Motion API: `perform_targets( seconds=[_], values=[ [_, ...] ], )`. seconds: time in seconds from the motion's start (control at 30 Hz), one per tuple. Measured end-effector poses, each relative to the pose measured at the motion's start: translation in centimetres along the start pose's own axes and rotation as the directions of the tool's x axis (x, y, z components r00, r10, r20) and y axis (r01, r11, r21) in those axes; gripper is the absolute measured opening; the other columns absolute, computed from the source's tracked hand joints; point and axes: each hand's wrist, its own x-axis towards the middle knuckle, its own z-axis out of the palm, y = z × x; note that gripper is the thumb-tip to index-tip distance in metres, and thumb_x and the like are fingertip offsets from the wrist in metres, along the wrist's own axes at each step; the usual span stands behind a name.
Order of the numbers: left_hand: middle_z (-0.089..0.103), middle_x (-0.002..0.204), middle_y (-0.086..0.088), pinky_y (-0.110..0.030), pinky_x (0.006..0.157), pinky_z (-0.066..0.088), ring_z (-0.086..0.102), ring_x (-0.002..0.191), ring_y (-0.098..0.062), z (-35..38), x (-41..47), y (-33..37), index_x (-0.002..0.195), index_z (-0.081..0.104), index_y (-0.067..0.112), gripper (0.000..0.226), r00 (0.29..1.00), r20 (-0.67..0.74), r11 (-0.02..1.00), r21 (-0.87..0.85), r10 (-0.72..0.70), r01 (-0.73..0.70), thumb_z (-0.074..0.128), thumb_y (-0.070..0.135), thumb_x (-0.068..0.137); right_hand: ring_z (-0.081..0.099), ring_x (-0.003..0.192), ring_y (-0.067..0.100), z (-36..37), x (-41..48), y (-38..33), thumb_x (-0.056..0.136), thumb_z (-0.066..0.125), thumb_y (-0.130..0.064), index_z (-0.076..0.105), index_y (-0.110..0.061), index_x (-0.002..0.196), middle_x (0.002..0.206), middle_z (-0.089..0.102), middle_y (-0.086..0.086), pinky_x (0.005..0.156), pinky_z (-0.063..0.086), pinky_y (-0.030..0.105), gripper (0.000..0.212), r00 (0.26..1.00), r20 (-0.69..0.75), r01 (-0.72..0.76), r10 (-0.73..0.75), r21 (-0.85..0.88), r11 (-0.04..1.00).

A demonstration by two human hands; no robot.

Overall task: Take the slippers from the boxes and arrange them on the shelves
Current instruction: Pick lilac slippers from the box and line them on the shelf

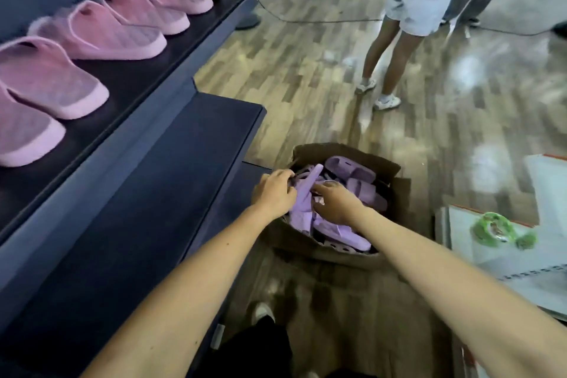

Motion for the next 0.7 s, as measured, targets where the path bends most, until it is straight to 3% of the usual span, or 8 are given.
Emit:
perform_targets(
  seconds=[0.17,0.27,0.4,0.47,0.57,0.7],
  values=[
    [0.05,0.132,-0.009,-0.042,0.093,0.044,0.046,0.117,-0.032,2.9,5.9,-2.4,0.129,0.047,0.015,0.036,0.989,0.147,1.0,-0.025,0.004,-0.001,0.044,0.019,0.093,0.036,0.132,0.029,1.8,3.5,3.5,0.095,0.044,-0.02,0.039,-0.011,0.138,0.144,0.041,0.01,0.104,0.032,0.034,0.044,0.99,0.018,-0.14,0.139,0.017,0.99],
    [0.051,0.131,-0.012,-0.043,0.094,0.045,0.047,0.117,-0.035,5.5,8.4,-4.0,0.129,0.047,0.014,0.037,0.974,0.227,0.999,-0.04,-0.01,0.02,0.044,0.018,0.093,0.04,0.128,0.03,4.7,5.6,6.3,0.092,0.046,-0.02,0.043,-0.01,0.135,0.141,0.044,0.012,0.103,0.037,0.035,0.044,0.97,0.08,-0.235,0.23,0.063,0.97],
    [0.057,0.12,-0.018,-0.039,0.09,0.045,0.052,0.109,-0.035,9.9,11.2,-5.0,0.115,0.055,0.005,0.028,0.952,0.304,0.996,-0.073,-0.035,0.06,0.045,0.013,0.09,0.043,0.124,0.031,8.7,7.8,10.1,0.092,0.047,-0.022,0.043,-0.011,0.135,0.136,0.047,0.013,0.096,0.039,0.034,0.044,0.935,0.174,-0.328,0.31,0.091,0.94],
    [0.059,0.118,-0.018,-0.038,0.088,0.045,0.053,0.107,-0.036,12.4,12.6,-5.2,0.111,0.057,0.004,0.026,0.941,0.333,0.993,-0.084,-0.051,0.083,0.045,0.011,0.088,0.041,0.126,0.031,10.5,8.9,12.0,0.092,0.048,-0.026,0.042,-0.013,0.136,0.137,0.046,0.012,0.098,0.038,0.035,0.046,0.92,0.224,-0.348,0.322,0.086,0.934],
    [0.057,0.124,-0.015,-0.036,0.094,0.042,0.052,0.112,-0.035,16.4,15.1,-4.9,0.119,0.056,0.007,0.033,0.926,0.368,0.984,-0.113,-0.085,0.135,0.047,0.012,0.088,0.042,0.126,0.031,13.0,10.9,15.1,0.091,0.05,-0.031,0.045,-0.011,0.133,0.138,0.047,0.012,0.101,0.039,0.036,0.048,0.92,0.25,-0.334,0.301,0.102,0.937],
    [0.056,0.126,-0.014,-0.031,0.096,0.037,0.051,0.116,-0.03,22.1,18.0,-3.8,0.119,0.055,0.004,0.031,0.9,0.419,0.969,-0.143,-0.124,0.2,0.048,0.011,0.09,0.043,0.124,0.031,15.7,14.4,19.5,0.09,0.049,-0.022,0.047,-0.011,0.131,0.137,0.048,0.01,0.097,0.04,0.034,0.043,0.922,0.291,-0.291,0.256,0.081,0.953]
  ],
)
